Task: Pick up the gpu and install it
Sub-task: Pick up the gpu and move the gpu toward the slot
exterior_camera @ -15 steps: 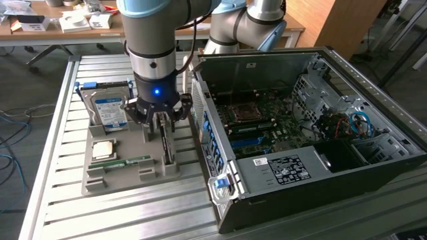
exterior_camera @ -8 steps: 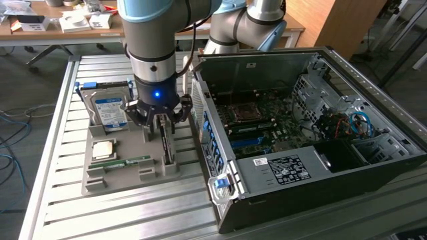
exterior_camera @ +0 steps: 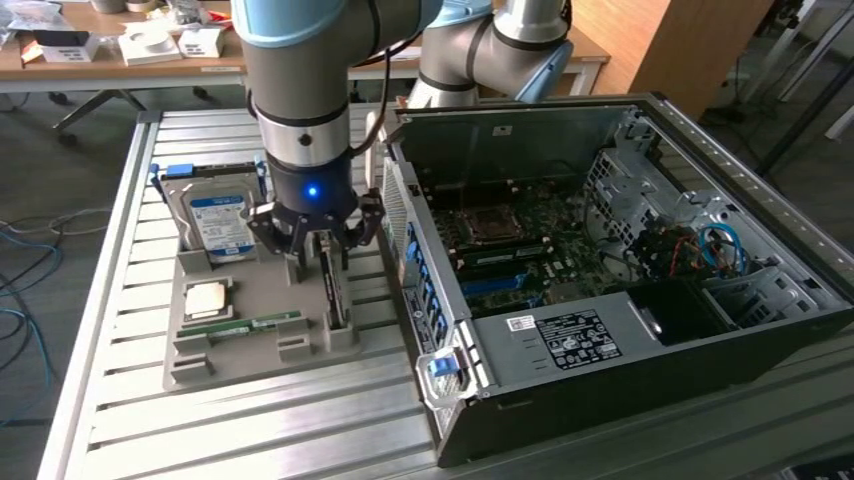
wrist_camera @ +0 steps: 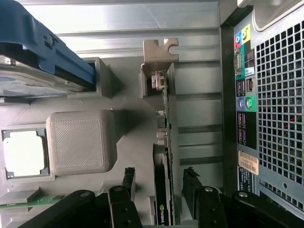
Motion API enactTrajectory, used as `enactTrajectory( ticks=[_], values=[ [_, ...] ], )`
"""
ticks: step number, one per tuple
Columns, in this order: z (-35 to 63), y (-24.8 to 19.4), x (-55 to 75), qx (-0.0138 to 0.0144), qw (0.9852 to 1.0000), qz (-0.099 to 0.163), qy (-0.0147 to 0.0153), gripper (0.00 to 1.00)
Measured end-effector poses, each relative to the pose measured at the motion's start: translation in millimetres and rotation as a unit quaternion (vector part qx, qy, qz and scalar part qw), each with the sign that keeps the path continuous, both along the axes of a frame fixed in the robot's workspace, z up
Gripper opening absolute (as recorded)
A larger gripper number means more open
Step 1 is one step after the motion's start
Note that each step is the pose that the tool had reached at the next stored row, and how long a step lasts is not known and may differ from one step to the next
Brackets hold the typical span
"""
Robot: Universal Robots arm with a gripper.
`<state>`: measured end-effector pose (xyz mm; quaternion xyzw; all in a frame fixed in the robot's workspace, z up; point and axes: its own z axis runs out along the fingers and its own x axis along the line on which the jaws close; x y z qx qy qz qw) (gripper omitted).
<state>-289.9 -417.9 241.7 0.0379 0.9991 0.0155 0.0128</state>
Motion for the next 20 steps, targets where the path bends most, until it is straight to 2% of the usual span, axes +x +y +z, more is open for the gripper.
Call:
enactTrajectory(
  ticks=[4, 6, 9, 12, 16, 20],
  values=[
    [-0.9, -5.5, -0.1, -0.0001, 1.0000, 0.000, 0.0001, 0.53],
    [-2.6, -6.4, -0.1, 0.0000, 1.0000, 0.000, 0.0000, 0.53],
    [-7.6, -6.5, -0.1, -0.0001, 1.0000, 0.000, 0.0001, 0.53],
    [-8.6, -6.3, -0.1, -0.0001, 1.0000, 0.000, 0.0001, 0.53],
    [-9.8, -2.5, -0.1, 0.0000, 1.0000, 0.000, 0.0001, 0.53],
    [-11.4, -2.3, -0.1, -0.0005, 1.0000, 0.000, 0.0001, 0.53]
  ],
)
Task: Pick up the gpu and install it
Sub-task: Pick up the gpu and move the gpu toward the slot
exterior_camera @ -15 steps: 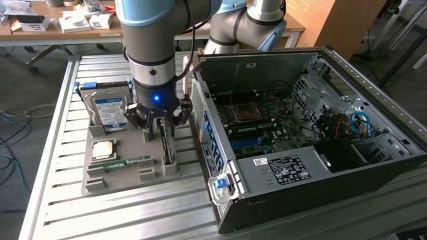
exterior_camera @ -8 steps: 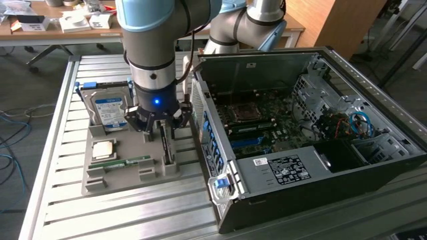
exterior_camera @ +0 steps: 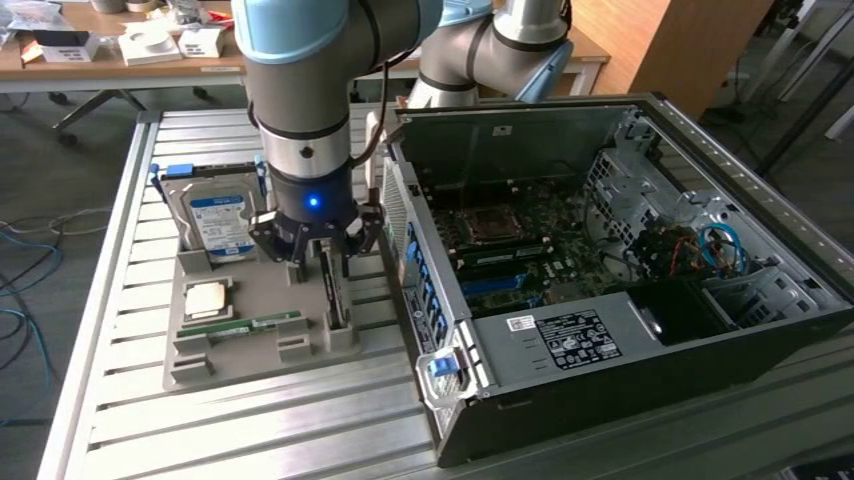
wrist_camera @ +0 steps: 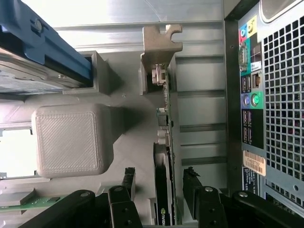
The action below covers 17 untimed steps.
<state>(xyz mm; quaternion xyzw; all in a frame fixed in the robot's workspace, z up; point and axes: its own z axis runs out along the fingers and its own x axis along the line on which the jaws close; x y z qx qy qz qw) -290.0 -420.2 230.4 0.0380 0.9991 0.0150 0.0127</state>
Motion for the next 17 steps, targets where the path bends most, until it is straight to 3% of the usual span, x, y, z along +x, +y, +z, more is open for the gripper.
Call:
enactTrajectory(
  ticks=[10, 11, 17],
  values=[
    [-0.4, 0.0, 0.0, -0.0001, 1.0000, 0.000, 0.0000, 0.52],
    [-0.4, 0.0, 0.0, -0.0001, 1.0000, 0.000, 0.0000, 0.45],
    [-0.6, -0.2, 0.9, 0.0000, 1.0000, 0.000, 0.0000, 0.45]
  ],
)
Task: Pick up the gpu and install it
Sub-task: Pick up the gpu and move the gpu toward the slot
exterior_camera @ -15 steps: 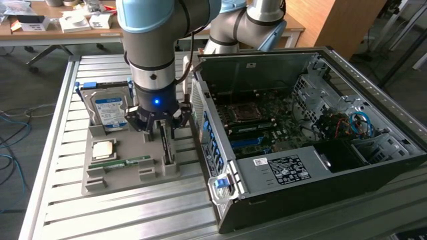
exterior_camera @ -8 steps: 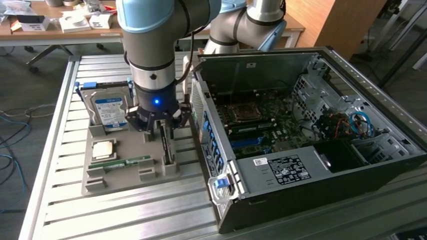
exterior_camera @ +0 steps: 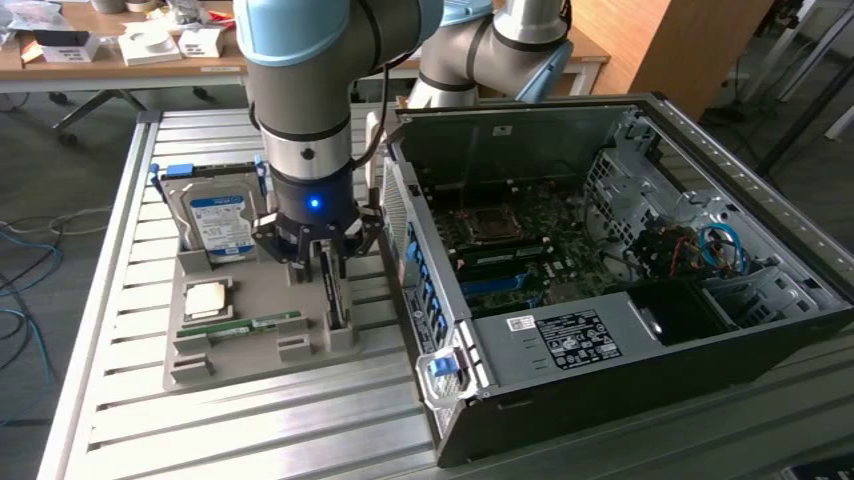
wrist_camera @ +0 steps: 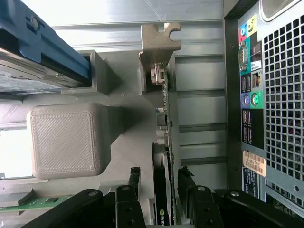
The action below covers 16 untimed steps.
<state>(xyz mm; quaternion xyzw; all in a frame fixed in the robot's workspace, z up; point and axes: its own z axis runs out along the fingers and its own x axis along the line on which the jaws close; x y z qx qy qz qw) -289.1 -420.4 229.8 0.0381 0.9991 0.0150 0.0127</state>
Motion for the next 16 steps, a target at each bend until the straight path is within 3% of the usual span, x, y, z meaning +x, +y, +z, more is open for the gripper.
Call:
enactTrajectory(
  ticks=[13, 15, 16],
  values=[
    [0.0, -0.1, 0.4, 0.0000, 1.0000, 0.000, 0.0000, 0.45],
    [0.0, -0.1, 0.4, 0.0000, 1.0000, 0.000, 0.0000, 0.43],
    [0.0, -0.1, 0.4, 0.0000, 1.0000, 0.000, 0.0000, 0.36]
  ],
)
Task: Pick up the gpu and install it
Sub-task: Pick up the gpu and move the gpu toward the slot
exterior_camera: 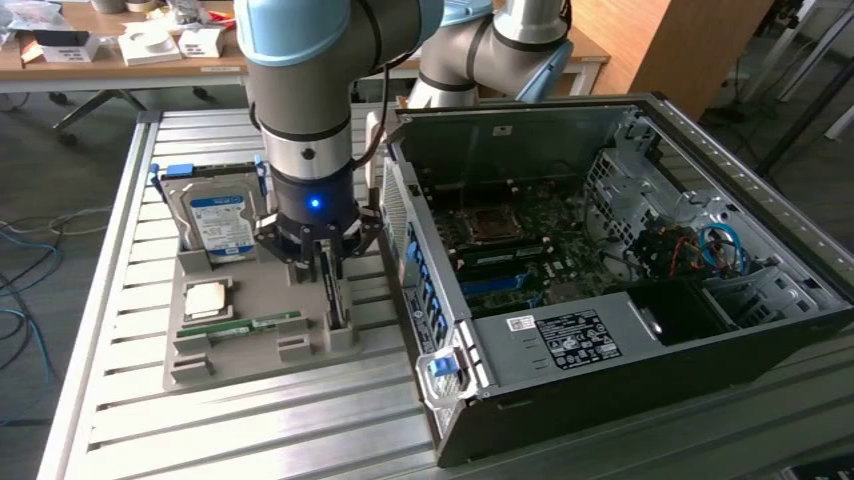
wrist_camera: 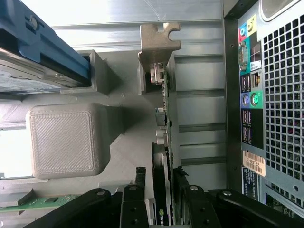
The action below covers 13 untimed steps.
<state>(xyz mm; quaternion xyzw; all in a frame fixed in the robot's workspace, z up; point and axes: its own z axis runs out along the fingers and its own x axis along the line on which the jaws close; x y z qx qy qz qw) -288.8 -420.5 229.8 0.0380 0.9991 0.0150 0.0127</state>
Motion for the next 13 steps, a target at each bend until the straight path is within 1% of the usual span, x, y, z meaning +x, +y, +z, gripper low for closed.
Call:
enactTrajectory(
  ticks=[13],
  values=[
    [0.0, -0.6, 2.1, 0.0000, 1.0000, 0.000, 0.0000, 0.36]
  ],
)
